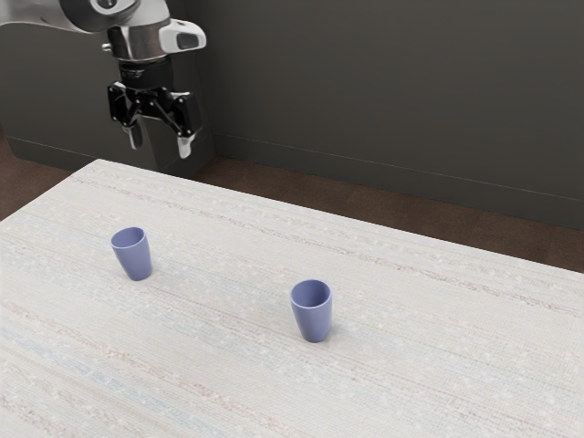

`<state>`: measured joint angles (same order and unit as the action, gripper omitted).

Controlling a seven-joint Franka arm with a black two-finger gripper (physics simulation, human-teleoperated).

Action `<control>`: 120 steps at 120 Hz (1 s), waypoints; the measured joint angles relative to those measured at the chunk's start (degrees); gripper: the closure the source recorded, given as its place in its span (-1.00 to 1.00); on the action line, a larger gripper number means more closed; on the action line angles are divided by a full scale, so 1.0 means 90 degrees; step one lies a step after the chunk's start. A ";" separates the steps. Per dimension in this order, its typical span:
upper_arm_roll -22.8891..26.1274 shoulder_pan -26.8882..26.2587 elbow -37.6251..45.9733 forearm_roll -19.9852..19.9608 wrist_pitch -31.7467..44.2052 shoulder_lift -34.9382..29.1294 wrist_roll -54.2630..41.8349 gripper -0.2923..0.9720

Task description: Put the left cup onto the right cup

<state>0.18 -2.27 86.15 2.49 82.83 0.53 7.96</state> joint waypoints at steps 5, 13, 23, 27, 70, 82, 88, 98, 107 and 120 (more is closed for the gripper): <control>0.0000 0.0024 0.0000 0.0002 0.0010 0.0004 -0.0001 -0.54; 0.0000 0.0062 0.0000 0.0007 0.0024 0.0007 -0.0007 -0.54; 0.0000 0.0108 -0.0002 -0.0001 0.0045 0.0013 -0.0018 -0.54; -0.0004 0.0122 -0.0001 -0.0003 0.0057 0.0013 -0.0022 -0.54; -0.0257 -0.0009 0.0059 0.0073 0.0262 0.0110 -0.0165 -0.54; -0.0444 -0.0147 0.0107 0.0090 0.0335 0.0175 -0.0234 -0.54; -0.0555 -0.0202 0.0157 0.0095 0.0384 0.0199 -0.0282 -0.54; -0.0715 -0.0201 0.0233 0.0099 0.0468 0.0230 -0.0367 -0.54; -0.0805 -0.0093 0.0303 0.0101 0.0541 0.0265 -0.0443 -0.54; -0.0935 0.0051 0.0447 0.0103 0.0688 0.0309 -0.0560 -0.54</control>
<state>-8.24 -1.82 90.17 3.42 89.02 3.31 2.92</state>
